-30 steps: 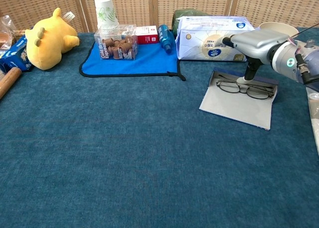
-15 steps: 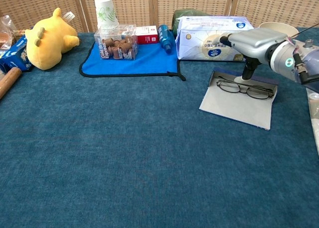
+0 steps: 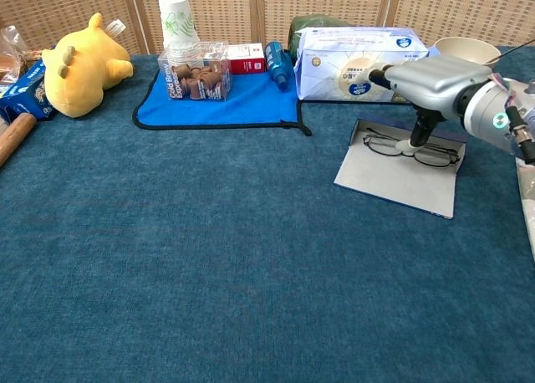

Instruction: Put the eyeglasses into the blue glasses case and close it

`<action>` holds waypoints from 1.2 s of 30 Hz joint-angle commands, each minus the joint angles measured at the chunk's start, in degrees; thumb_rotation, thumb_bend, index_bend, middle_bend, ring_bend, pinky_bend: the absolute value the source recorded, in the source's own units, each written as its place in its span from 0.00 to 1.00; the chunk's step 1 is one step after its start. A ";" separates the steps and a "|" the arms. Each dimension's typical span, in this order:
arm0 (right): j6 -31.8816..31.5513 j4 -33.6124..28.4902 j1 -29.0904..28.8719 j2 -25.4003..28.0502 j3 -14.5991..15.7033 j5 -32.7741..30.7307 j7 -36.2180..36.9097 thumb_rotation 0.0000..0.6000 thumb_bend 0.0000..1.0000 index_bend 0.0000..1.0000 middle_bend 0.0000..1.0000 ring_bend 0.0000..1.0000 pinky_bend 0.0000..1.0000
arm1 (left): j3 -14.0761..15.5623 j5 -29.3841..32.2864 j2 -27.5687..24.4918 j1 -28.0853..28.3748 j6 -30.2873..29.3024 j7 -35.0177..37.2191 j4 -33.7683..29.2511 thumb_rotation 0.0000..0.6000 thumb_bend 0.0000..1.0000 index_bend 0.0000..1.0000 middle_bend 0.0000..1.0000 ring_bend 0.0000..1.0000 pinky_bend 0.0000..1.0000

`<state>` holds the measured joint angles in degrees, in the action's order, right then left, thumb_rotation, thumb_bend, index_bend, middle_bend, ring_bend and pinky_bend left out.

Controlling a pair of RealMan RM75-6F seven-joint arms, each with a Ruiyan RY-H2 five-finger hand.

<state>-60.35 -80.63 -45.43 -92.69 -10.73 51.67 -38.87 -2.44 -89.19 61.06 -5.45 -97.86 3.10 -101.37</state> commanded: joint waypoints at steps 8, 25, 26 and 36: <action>2.99 5.63 -0.75 -1.35 -0.93 -1.55 2.13 1.00 0.25 0.00 0.03 0.02 0.20 | 0.08 -0.15 0.02 -0.16 -0.20 0.04 -0.04 1.00 0.30 0.21 0.12 0.00 0.00; 3.31 7.78 -0.22 -0.77 -0.91 -0.61 3.56 1.00 0.25 0.00 0.03 0.02 0.20 | 0.10 -0.46 -0.06 -0.25 -0.36 -0.07 -0.11 1.00 0.30 0.21 0.12 0.00 0.00; 2.88 6.77 -0.12 -0.43 -0.84 -0.25 3.36 1.00 0.25 0.00 0.03 0.02 0.20 | 0.07 -0.58 -0.04 -0.15 -0.29 -0.11 -0.12 1.00 0.30 0.21 0.12 0.00 0.00; 2.32 -1.61 0.13 3.27 -1.23 -1.52 1.49 1.00 0.28 0.00 0.04 0.02 0.19 | -0.09 -0.89 0.39 0.24 -0.06 -0.16 -0.05 1.00 0.30 0.21 0.12 0.00 0.00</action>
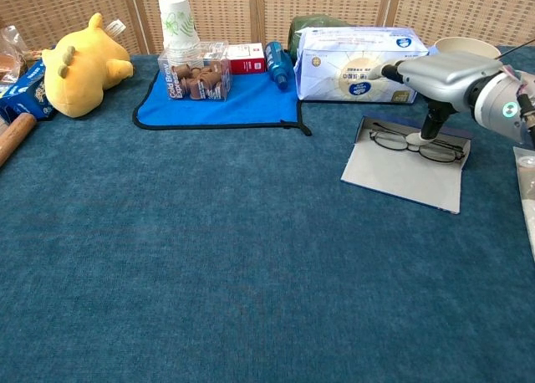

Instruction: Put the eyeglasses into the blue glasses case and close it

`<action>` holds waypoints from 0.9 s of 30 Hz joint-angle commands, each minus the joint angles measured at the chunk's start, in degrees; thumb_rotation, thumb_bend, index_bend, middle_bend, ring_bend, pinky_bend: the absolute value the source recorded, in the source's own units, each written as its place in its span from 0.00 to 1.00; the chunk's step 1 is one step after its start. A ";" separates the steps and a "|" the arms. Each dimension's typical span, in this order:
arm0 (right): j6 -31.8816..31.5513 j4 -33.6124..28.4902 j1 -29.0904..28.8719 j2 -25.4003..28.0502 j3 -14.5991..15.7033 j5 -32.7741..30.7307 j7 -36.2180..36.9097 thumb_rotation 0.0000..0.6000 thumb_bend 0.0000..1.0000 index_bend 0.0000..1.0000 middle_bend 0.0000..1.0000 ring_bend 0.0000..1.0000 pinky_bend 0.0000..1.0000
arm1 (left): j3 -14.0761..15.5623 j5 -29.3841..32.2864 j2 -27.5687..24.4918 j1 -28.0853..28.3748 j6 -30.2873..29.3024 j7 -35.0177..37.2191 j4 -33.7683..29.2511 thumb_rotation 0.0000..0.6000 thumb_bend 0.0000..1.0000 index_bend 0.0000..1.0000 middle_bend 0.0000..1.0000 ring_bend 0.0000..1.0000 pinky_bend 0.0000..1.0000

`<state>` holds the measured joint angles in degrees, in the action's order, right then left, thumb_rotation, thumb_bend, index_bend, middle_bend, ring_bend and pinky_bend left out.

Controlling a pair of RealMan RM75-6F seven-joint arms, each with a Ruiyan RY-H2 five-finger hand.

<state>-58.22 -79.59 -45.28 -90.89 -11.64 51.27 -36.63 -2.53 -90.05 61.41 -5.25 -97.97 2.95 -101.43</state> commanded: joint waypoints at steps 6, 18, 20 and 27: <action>4.80 -10.39 -1.20 5.74 -3.18 -8.33 1.20 0.99 0.37 0.00 0.10 0.06 0.19 | 0.06 0.04 0.13 -0.01 0.04 0.13 0.16 1.00 0.30 0.21 0.12 0.00 0.00; 12.18 -10.14 -5.23 9.65 -4.19 -20.90 5.04 0.63 0.38 0.00 0.13 0.09 0.20 | 0.09 0.23 0.12 0.24 0.62 0.14 0.13 1.00 0.30 0.21 0.12 0.00 0.00; 12.63 -9.97 -5.71 10.03 -3.77 -22.00 5.15 0.61 0.38 0.00 0.13 0.09 0.20 | 0.05 0.21 0.13 0.32 0.70 0.02 0.06 1.00 0.30 0.21 0.12 0.00 0.00; 14.90 -9.36 -7.65 11.55 -1.76 -26.67 5.60 0.57 0.38 0.00 0.13 0.09 0.20 | 0.11 0.10 0.25 0.69 1.26 -0.46 -0.33 1.00 0.29 0.21 0.12 0.00 0.00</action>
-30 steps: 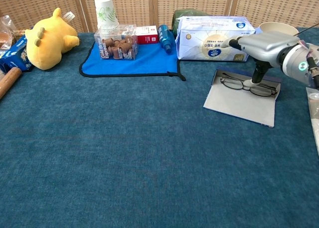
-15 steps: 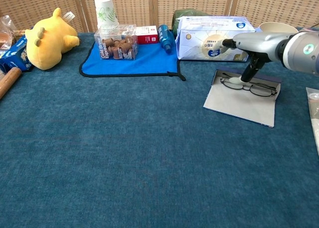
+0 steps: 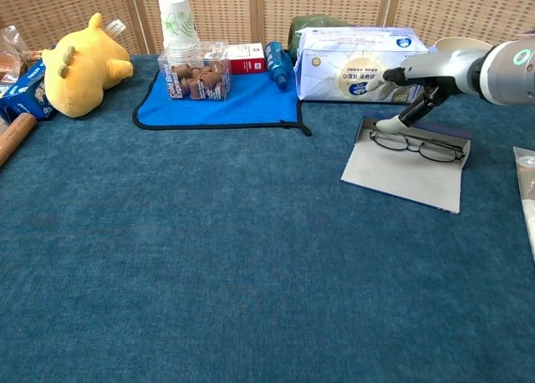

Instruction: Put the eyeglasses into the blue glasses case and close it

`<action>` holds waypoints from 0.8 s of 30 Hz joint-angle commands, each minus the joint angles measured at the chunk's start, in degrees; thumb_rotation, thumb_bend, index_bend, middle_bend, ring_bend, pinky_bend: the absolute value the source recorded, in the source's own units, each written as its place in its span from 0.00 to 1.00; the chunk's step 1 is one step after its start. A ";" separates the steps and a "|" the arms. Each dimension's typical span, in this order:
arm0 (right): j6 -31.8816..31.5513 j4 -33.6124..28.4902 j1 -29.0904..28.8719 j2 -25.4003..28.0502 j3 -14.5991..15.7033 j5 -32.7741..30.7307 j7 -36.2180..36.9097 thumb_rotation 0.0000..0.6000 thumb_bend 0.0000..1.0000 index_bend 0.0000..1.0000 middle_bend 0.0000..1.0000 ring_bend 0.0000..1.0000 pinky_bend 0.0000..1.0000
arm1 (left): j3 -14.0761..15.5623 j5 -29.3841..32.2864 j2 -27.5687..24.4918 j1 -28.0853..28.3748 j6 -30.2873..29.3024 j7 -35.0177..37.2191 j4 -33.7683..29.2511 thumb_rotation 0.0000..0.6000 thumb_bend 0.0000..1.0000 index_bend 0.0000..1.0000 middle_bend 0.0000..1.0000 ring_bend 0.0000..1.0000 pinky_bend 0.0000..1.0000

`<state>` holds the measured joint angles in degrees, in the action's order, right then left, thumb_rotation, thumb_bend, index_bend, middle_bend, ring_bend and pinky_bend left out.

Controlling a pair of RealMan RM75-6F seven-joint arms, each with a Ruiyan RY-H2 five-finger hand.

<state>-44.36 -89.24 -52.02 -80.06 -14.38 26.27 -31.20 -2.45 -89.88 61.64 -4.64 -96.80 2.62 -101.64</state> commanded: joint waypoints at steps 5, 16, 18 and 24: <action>2.65 -0.59 -2.48 2.02 3.39 -4.60 0.12 0.56 0.38 0.00 0.14 0.09 0.20 | 0.10 -0.13 0.08 0.17 0.24 -0.57 -0.45 1.00 0.29 0.21 0.12 0.00 0.00; 3.42 -5.25 -4.00 4.21 7.31 -3.83 1.36 0.55 0.38 0.00 0.15 0.09 0.19 | 0.42 -0.50 -0.05 -0.22 -0.36 -0.62 -0.65 1.00 0.30 0.21 0.12 0.00 0.00; 2.59 -7.13 -3.97 4.83 8.03 -2.74 1.57 0.54 0.38 0.00 0.15 0.09 0.19 | 0.48 -0.60 -0.08 -0.32 -0.53 -0.56 -0.63 1.00 0.30 0.21 0.12 0.00 0.00; 0.38 -11.75 -3.44 6.22 10.07 -0.01 2.17 0.51 0.38 0.00 0.15 0.09 0.19 | 0.60 -0.73 -0.08 -0.49 -0.77 -0.16 -0.43 1.00 0.30 0.21 0.12 0.00 0.00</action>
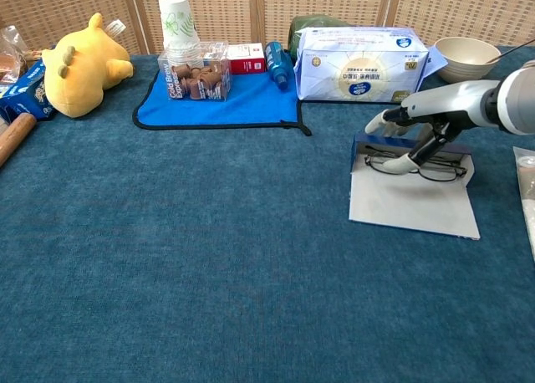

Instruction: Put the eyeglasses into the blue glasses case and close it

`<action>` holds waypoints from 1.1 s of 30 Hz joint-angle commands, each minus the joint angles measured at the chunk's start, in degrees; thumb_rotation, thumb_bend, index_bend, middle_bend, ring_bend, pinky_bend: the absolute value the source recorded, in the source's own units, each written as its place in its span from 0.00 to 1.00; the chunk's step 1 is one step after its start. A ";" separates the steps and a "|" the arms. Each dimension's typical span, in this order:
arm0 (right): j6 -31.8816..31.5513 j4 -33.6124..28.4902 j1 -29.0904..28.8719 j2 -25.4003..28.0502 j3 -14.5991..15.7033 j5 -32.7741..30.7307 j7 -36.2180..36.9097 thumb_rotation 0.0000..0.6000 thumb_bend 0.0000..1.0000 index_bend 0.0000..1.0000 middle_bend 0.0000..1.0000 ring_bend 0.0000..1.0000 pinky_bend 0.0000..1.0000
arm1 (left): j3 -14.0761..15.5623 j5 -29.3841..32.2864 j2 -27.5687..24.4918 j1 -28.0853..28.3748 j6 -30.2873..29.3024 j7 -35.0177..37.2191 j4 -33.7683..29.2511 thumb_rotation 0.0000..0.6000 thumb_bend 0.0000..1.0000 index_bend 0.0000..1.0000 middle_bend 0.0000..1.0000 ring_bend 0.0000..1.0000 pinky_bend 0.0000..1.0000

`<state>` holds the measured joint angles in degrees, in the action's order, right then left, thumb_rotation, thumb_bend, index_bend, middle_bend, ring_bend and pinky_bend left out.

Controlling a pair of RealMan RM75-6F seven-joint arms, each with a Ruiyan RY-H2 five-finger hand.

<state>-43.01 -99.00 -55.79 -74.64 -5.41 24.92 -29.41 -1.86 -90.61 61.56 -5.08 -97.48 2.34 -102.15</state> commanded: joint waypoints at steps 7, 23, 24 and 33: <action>-3.92 -7.59 1.42 2.41 3.59 4.94 0.58 0.48 0.38 0.00 0.15 0.09 0.19 | 0.10 0.07 0.06 -0.19 -0.14 0.81 0.64 1.00 0.29 0.21 0.12 0.00 0.00; -11.12 -13.90 3.53 3.29 6.56 8.08 -0.06 0.44 0.38 0.00 0.16 0.10 0.20 | 0.14 0.12 0.43 0.04 0.36 1.83 1.71 1.00 0.30 0.21 0.12 0.00 0.00; -11.13 -13.84 3.49 3.35 6.55 7.90 -0.09 0.44 0.38 0.00 0.16 0.10 0.20 | 0.10 0.11 0.44 0.08 0.37 1.85 1.72 1.00 0.30 0.21 0.12 0.00 0.00; -9.70 -12.63 3.61 3.95 7.12 6.62 0.72 0.44 0.38 0.00 0.16 0.11 0.20 | 0.17 0.22 0.53 -0.02 0.31 1.91 1.87 1.00 0.30 0.21 0.12 0.00 0.00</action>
<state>-52.75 -111.61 -52.25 -70.74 1.61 31.57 -28.71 -1.69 -90.39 62.09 -5.10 -97.17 4.25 -100.28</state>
